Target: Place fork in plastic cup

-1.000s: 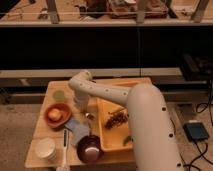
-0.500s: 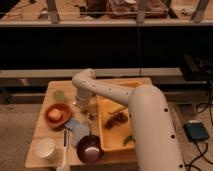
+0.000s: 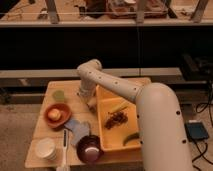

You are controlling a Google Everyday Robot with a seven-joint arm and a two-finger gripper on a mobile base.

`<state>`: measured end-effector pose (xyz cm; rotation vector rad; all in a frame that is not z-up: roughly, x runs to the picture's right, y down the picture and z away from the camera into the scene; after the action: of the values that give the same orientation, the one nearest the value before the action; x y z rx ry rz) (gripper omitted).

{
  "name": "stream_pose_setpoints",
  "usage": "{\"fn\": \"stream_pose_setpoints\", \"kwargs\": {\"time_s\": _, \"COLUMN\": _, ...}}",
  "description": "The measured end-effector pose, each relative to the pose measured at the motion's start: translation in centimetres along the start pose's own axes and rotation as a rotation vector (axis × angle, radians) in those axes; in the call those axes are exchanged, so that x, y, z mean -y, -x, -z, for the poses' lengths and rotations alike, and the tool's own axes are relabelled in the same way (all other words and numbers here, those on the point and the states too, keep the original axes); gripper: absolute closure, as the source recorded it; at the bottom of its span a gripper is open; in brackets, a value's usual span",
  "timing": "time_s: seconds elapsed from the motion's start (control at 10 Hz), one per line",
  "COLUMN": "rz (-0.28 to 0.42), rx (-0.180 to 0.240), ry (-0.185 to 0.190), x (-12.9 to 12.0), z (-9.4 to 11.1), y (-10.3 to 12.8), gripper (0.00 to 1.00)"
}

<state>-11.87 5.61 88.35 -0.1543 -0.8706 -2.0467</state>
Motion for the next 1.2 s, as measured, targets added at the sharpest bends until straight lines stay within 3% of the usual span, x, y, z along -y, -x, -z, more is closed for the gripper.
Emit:
{"fn": "stream_pose_setpoints", "kwargs": {"time_s": 0.3, "rz": 0.022, "rx": -0.014, "ry": 0.004, "x": -0.6, "z": 2.2, "y": -2.5, "gripper": 0.91}}
{"fn": "stream_pose_setpoints", "kwargs": {"time_s": 0.7, "rz": 0.054, "rx": -0.052, "ry": -0.023, "x": -1.1, "z": 4.4, "y": -6.5, "gripper": 0.91}}
{"fn": "stream_pose_setpoints", "kwargs": {"time_s": 0.9, "rz": 0.08, "rx": -0.07, "ry": -0.039, "x": -0.4, "z": 4.9, "y": -8.6, "gripper": 0.91}}
{"fn": "stream_pose_setpoints", "kwargs": {"time_s": 1.2, "rz": 0.136, "rx": -0.088, "ry": -0.043, "x": 2.8, "z": 5.1, "y": -12.2, "gripper": 0.91}}
